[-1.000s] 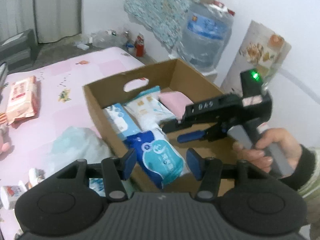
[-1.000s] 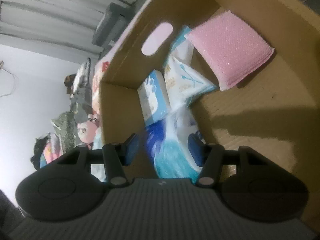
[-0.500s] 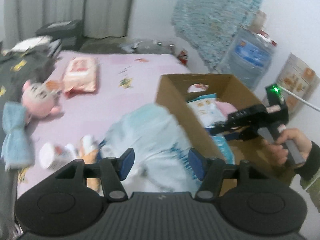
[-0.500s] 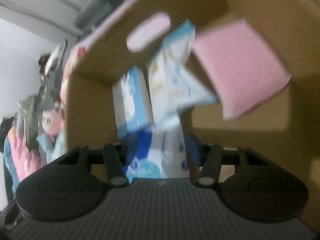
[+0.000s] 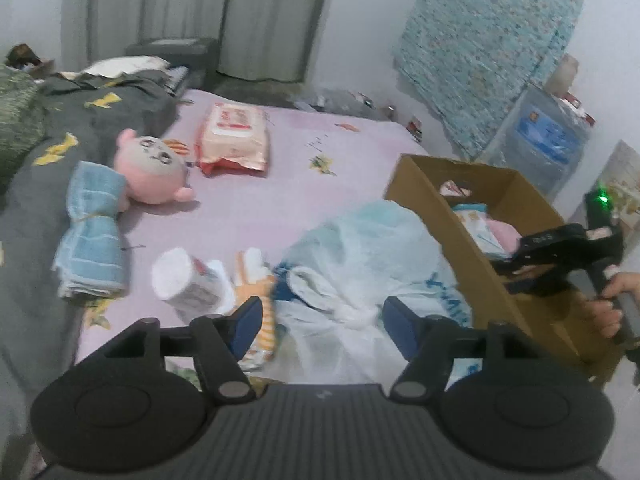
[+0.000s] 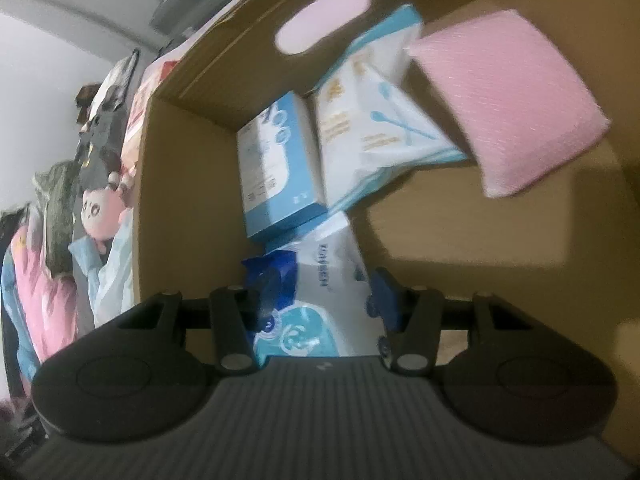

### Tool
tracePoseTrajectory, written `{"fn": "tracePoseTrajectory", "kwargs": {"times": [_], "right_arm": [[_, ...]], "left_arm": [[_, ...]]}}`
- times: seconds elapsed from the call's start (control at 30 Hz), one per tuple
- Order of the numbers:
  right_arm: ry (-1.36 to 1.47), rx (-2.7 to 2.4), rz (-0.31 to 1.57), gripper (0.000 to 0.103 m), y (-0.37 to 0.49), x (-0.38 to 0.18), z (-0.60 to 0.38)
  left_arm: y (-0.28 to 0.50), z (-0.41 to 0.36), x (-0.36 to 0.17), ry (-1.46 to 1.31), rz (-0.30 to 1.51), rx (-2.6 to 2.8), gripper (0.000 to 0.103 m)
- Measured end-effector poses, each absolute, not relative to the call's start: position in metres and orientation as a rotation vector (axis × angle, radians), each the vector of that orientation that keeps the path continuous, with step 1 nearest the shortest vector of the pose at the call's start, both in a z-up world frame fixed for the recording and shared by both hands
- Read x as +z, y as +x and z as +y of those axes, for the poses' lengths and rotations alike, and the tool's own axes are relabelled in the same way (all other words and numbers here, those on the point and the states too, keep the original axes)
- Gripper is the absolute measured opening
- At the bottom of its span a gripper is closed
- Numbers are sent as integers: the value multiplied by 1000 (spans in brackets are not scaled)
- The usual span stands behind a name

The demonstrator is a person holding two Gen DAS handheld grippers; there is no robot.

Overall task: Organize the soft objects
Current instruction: 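Move the right gripper back and grasp the pink plush bunny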

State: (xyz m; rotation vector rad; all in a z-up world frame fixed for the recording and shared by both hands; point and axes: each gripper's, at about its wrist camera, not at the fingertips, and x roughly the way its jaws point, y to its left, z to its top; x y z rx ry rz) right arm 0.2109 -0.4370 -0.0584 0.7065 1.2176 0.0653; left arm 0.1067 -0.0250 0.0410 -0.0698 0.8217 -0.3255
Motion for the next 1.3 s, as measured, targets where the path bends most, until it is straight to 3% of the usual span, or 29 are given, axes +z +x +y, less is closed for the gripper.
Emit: {"fn": "tracePoseTrajectory", "kwargs": {"times": [0.33, 0.63, 0.97, 1.07, 1.3], "right_arm": [[759, 69, 1055, 60, 207, 3, -437], [676, 407, 1020, 68, 256, 57, -311], [582, 607, 1179, 69, 304, 36, -170], [584, 598, 1200, 69, 325, 28, -145], [706, 494, 1244, 81, 401, -11, -109]], "left_arm": [[99, 31, 52, -36, 693, -136, 76], [106, 66, 38, -35, 696, -35, 76], [118, 79, 18, -43, 728, -20, 74], [142, 83, 21, -50, 716, -18, 69], [232, 75, 28, 57, 728, -105, 70]]}}
